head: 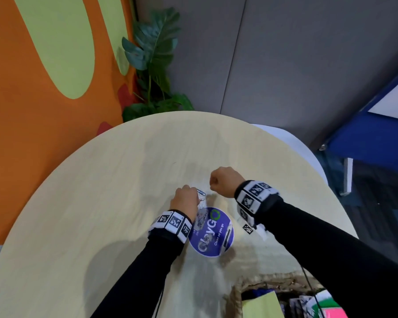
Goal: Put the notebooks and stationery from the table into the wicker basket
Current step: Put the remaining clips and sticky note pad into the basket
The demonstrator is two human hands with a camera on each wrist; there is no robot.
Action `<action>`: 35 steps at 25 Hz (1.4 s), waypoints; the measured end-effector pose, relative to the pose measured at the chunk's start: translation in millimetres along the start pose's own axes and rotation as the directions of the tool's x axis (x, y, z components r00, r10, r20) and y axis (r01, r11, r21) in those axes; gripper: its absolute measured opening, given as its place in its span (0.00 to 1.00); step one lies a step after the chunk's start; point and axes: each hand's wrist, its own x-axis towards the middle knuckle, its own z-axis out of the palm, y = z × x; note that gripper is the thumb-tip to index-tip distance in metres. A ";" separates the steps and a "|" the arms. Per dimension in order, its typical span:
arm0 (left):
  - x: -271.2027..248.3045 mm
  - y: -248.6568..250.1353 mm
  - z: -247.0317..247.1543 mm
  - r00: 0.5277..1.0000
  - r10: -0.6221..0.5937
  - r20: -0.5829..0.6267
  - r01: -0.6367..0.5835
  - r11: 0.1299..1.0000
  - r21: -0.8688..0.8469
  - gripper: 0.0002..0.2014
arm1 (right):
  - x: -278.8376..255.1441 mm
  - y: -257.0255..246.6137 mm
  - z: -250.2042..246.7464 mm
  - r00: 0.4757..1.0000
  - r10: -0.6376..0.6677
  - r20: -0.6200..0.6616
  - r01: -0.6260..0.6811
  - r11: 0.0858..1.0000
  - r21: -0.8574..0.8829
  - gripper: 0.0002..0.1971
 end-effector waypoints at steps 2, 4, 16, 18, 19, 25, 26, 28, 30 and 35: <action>-13.4 -3.4 -8.1 1.000 -0.023 -0.007 0.022 0.998 -0.060 0.08 | 20.1 -8.3 16.1 0.999 0.006 0.035 -0.005 1.000 -0.016 0.09; -36.0 -9.3 -18.9 0.997 -0.045 -0.063 0.035 0.987 -0.154 0.06 | 31.5 -15.2 28.2 0.997 0.039 0.061 -0.037 0.999 -0.040 0.13; -220.9 -39.2 -11.6 0.980 -0.153 -0.127 0.071 0.866 -0.496 0.09 | -17.0 -28.9 -17.1 0.993 -0.057 0.099 0.072 0.985 -0.157 0.12; -238.0 -30.9 -11.1 0.981 -0.112 -0.156 0.020 0.869 -0.495 0.07 | -67.1 -33.3 -50.9 0.986 -0.157 0.063 0.165 0.976 -0.142 0.09; -246.9 -26.0 -10.6 0.982 -0.068 -0.177 -0.024 0.881 -0.473 0.06 | -97.7 -30.2 -60.8 0.979 -0.200 0.044 0.204 0.971 -0.121 0.09; -287.9 14.0 -19.0 0.976 0.012 -0.218 -0.108 0.892 -0.438 0.05 | -296.5 -2.8 -59.2 0.930 -0.332 0.155 0.321 0.943 0.093 0.04; -296.1 23.5 -20.3 0.974 0.013 -0.225 -0.111 0.896 -0.430 0.04 | -319.0 3.4 -43.6 0.919 -0.325 0.223 0.306 0.945 0.113 0.04; -310.9 39.4 -22.6 0.974 0.020 -0.227 -0.117 0.898 -0.424 0.04 | -342.7 14.6 0.3 0.895 -0.289 0.341 0.274 0.957 0.093 0.03; -325.7 53.5 -23.9 0.969 0.016 -0.245 -0.129 0.883 -0.452 0.04 | -346.2 18.7 44.2 0.876 -0.236 0.419 0.266 0.964 -0.014 0.05; -361.6 70.8 -17.7 0.967 0.023 -0.255 -0.141 0.881 -0.451 0.05 | -313.3 11.1 112.9 0.871 -0.124 0.476 0.285 0.916 -0.284 0.09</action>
